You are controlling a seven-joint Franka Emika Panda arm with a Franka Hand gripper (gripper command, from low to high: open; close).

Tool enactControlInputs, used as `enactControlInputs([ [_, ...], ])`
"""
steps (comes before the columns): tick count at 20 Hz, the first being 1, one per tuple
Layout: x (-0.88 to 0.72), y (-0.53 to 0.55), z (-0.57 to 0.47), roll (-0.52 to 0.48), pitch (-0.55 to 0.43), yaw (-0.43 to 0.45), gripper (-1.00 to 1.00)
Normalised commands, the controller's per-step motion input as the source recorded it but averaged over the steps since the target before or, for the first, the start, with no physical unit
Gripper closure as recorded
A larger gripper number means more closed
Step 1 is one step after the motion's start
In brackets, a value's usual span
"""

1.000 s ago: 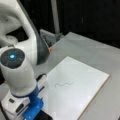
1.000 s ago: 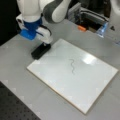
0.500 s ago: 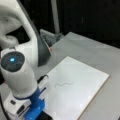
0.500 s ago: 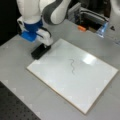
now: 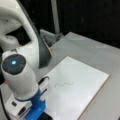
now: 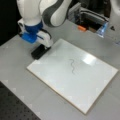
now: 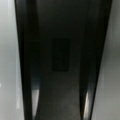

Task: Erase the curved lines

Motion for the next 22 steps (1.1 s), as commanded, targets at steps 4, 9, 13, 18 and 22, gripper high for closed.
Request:
enactControlInputs([
  [4,0.01,-0.01,-0.13,0.098,-0.078,0.009,-1.0],
  [9,-0.01,0.0,-0.13,0.115,-0.103,0.007,-1.0],
  [13,-0.02,-0.01,-0.14,0.13,-0.131,0.009,-1.0],
  [18,-0.04,-0.04,-0.17,0.135,-0.146,0.017,-1.0],
  [22,-0.04,-0.04,-0.17,0.133,-0.164,0.034,-1.0],
])
